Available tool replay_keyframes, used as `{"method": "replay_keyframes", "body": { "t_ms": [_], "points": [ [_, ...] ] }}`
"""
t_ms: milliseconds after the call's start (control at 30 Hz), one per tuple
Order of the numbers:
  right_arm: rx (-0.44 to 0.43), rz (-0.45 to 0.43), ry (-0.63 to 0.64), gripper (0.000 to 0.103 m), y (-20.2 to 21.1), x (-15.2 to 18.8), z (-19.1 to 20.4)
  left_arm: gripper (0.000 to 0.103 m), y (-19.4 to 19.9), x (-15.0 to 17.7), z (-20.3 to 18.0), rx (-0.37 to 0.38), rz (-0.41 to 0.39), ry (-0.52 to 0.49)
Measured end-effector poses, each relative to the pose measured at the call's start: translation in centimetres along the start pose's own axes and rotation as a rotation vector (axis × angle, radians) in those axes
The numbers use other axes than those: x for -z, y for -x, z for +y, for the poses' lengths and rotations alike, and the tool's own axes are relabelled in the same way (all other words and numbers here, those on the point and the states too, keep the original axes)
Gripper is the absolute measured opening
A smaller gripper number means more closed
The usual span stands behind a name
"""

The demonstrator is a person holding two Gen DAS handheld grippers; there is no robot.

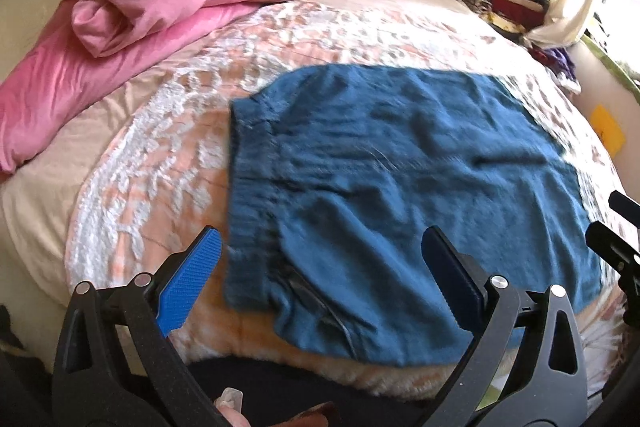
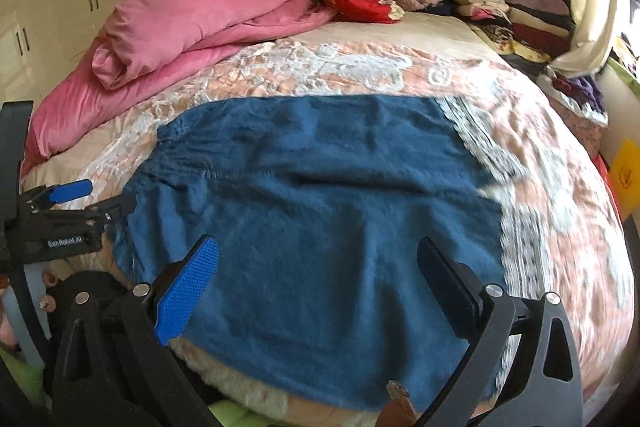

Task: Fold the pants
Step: 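Grasp the waistband edge of the denim pants with both grippers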

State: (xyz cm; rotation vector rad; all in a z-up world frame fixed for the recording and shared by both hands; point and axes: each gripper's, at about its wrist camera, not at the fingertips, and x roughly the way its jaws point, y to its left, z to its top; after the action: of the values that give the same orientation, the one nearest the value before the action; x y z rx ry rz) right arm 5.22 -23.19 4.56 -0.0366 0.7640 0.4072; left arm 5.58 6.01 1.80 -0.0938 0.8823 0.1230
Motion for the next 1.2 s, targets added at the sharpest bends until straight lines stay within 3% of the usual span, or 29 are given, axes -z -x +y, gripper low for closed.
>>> {"method": "replay_keyframes", "body": {
  "t_ms": [467, 667, 800, 900, 1033, 1100, 1167, 1200],
  "points": [
    [-0.031, 0.013, 0.144, 0.099, -8.4, -9.2, 0.3, 0.094, -5.5, -6.6, 6.0, -0.056, 0.037, 0.056],
    [-0.039, 0.1, 0.24, 0.099, -14.9, -12.5, 0.7, 0.094, -9.2, -8.6, 7.2, -0.067, 0.098, 0.058],
    [-0.036, 0.168, 0.296, 0.099, -18.9, -14.1, 1.3, 0.094, -11.0, -9.6, 7.6, -0.019, 0.095, 0.063],
    [-0.027, 0.189, 0.335, 0.099, -21.2, -15.1, 1.6, 0.094, -12.6, -10.4, 7.3, -0.054, 0.094, 0.024],
    [-0.04, 0.226, 0.379, 0.099, -24.0, -16.3, 2.1, 0.094, -13.9, -10.9, 7.2, -0.033, 0.096, 0.002],
    [-0.044, 0.248, 0.399, 0.099, -25.2, -16.6, 2.3, 0.089, -14.4, -11.0, 7.1, -0.031, 0.105, -0.011],
    [-0.04, 0.256, 0.427, 0.099, -26.1, -16.9, 2.7, 0.067, -15.0, -10.9, 6.8, -0.027, 0.113, -0.037],
    [-0.037, 0.257, 0.439, 0.099, -26.5, -17.1, 2.9, 0.063, -15.3, -10.8, 6.7, -0.018, 0.119, -0.045]
  ]
}}
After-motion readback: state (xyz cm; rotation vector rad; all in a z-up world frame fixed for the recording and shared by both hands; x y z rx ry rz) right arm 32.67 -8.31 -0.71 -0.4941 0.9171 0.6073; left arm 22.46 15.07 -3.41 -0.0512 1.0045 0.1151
